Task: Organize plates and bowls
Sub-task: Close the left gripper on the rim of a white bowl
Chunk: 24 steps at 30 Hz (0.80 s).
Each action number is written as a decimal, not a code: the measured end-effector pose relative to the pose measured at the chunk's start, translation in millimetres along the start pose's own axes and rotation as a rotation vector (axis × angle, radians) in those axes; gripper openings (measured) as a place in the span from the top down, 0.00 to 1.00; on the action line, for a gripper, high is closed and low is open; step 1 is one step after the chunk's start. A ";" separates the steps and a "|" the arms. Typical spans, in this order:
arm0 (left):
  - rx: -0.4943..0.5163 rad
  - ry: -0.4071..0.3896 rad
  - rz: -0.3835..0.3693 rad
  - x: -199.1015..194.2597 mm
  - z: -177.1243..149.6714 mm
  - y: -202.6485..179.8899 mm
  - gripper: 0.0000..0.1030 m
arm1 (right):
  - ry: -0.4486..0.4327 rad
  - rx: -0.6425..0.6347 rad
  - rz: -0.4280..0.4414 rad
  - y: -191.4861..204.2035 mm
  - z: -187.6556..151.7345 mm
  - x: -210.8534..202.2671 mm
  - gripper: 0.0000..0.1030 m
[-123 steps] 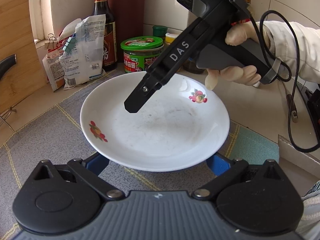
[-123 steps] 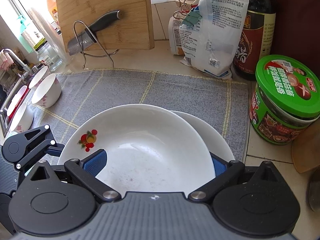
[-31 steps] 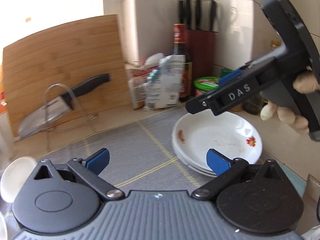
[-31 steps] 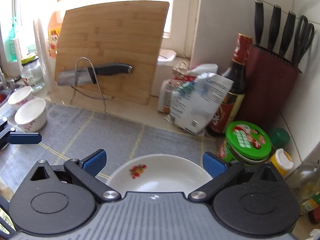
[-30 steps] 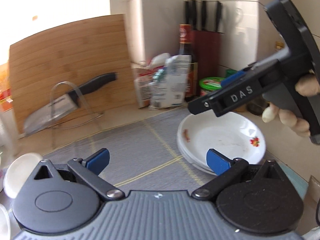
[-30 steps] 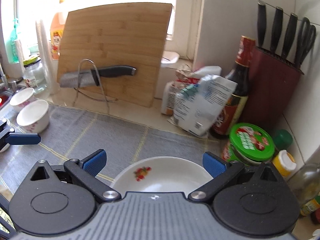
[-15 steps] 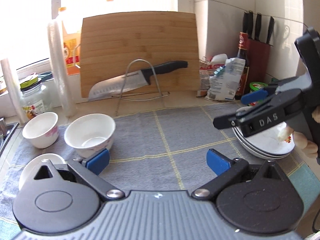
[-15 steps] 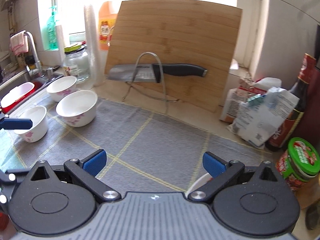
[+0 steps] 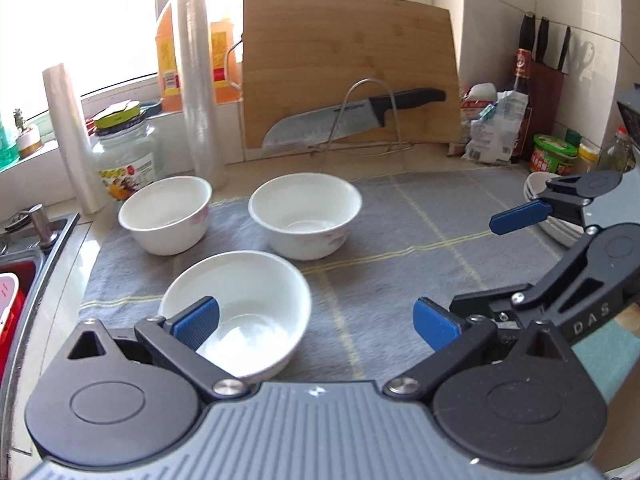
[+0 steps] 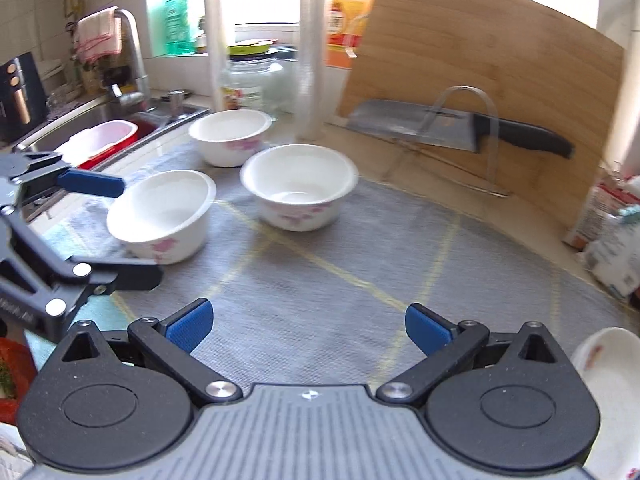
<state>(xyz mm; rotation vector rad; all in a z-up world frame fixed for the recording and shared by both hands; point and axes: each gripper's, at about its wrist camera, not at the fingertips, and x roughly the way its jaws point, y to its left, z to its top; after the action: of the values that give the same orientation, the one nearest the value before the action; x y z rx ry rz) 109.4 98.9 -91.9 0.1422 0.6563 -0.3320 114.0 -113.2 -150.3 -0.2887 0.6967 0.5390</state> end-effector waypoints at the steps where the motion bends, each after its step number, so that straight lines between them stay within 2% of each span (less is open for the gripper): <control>1: 0.001 0.004 0.005 -0.4 -1.3 10.6 0.01 | 0.001 -0.011 0.009 10.6 1.3 5.4 0.00; 6: -0.020 0.012 -0.023 -1.6 -0.6 58.0 0.01 | 0.021 -0.055 0.030 53.5 12.8 29.9 0.00; 11: -0.036 0.054 -0.066 14.9 1.9 85.7 0.01 | 0.030 -0.089 0.045 78.9 22.2 50.3 0.00; 22: -0.008 0.115 -0.119 49.4 7.0 103.8 0.03 | 0.021 -0.081 0.068 97.2 36.6 78.6 0.00; 24: -0.001 0.124 -0.140 53.2 7.9 103.9 0.08 | 0.023 -0.080 0.063 98.2 38.2 81.9 0.00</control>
<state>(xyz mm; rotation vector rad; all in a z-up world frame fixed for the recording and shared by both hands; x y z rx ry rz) 189.3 180.8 -116.0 0.1169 0.7909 -0.4608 131.7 14.5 -184.7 -0.3488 0.7096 0.6256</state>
